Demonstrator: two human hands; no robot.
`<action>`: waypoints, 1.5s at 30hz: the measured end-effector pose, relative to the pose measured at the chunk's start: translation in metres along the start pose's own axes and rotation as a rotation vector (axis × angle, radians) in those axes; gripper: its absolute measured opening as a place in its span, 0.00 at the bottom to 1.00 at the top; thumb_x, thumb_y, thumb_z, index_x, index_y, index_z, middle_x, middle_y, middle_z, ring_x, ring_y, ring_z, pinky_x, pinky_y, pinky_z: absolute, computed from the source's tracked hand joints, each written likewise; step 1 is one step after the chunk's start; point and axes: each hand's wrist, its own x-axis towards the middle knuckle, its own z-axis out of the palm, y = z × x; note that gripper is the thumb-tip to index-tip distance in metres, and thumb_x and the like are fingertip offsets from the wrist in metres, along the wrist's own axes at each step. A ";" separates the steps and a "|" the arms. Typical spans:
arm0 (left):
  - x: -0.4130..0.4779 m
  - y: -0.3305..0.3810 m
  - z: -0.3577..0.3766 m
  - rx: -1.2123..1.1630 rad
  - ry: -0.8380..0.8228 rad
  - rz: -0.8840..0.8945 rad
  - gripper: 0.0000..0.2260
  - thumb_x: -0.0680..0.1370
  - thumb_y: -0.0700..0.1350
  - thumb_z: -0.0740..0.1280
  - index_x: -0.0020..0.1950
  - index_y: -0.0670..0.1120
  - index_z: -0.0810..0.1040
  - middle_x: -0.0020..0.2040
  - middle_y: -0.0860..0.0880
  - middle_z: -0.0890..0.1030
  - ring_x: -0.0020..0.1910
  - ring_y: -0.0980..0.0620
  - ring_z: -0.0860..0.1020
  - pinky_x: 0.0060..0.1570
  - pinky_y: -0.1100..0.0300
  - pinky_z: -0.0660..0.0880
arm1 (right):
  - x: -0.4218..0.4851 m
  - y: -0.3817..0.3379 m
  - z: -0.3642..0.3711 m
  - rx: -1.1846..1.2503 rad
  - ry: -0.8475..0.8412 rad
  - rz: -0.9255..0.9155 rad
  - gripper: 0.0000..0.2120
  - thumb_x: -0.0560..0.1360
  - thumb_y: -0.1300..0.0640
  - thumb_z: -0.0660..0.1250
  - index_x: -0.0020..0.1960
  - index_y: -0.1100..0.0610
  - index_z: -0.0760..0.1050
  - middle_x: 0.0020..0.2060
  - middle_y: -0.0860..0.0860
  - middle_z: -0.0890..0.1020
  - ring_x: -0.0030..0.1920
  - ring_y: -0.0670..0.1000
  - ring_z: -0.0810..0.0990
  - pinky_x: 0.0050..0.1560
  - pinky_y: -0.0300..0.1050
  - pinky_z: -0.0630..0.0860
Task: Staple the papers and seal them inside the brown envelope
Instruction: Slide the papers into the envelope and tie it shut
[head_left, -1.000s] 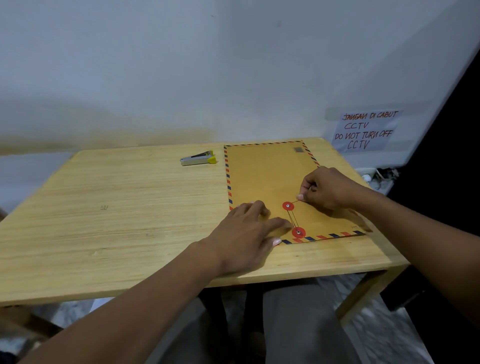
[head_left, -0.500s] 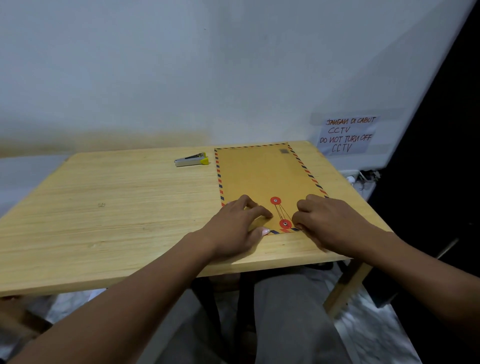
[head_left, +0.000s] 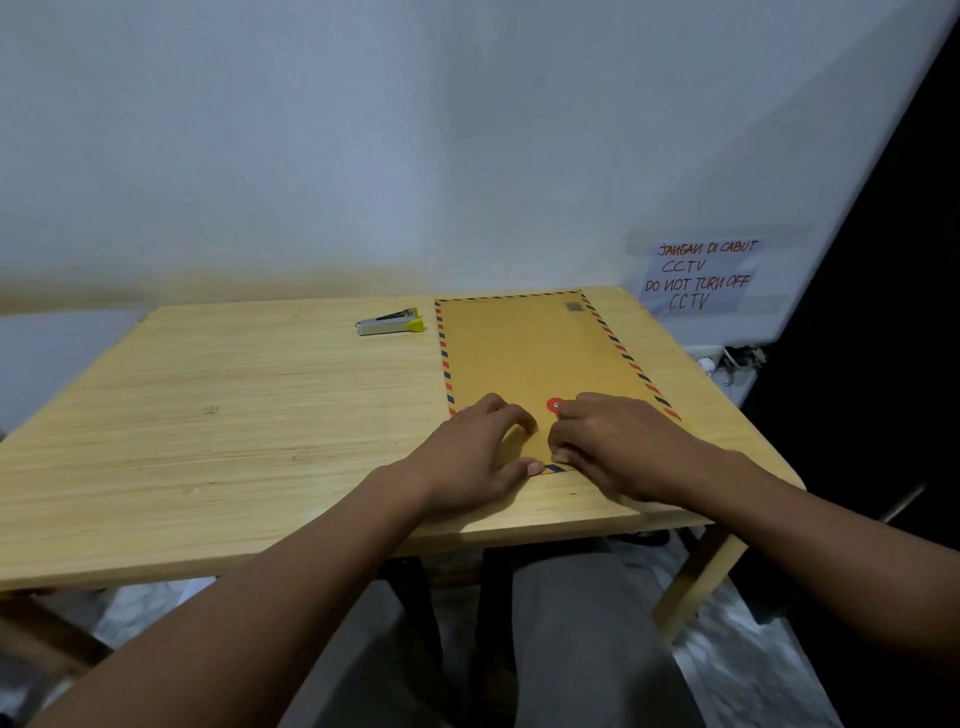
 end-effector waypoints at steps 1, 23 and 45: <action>0.000 -0.001 -0.001 -0.023 0.010 -0.003 0.25 0.77 0.59 0.68 0.71 0.52 0.70 0.68 0.51 0.73 0.64 0.50 0.73 0.64 0.53 0.74 | 0.006 0.003 -0.001 0.026 -0.017 0.018 0.09 0.81 0.50 0.60 0.52 0.49 0.78 0.47 0.46 0.77 0.48 0.49 0.74 0.40 0.44 0.71; -0.023 -0.007 -0.011 0.355 0.303 0.240 0.21 0.82 0.59 0.55 0.62 0.51 0.81 0.53 0.49 0.87 0.44 0.48 0.86 0.36 0.53 0.83 | -0.063 0.059 0.000 0.373 0.053 0.430 0.06 0.75 0.49 0.70 0.52 0.42 0.79 0.51 0.40 0.80 0.53 0.44 0.77 0.56 0.52 0.77; 0.018 -0.059 -0.044 0.304 -0.026 -0.301 0.20 0.83 0.51 0.53 0.75 0.53 0.68 0.77 0.50 0.67 0.78 0.46 0.60 0.76 0.42 0.54 | -0.010 0.011 -0.022 0.271 -0.391 0.361 0.25 0.76 0.35 0.62 0.72 0.32 0.64 0.73 0.44 0.65 0.72 0.50 0.62 0.69 0.56 0.67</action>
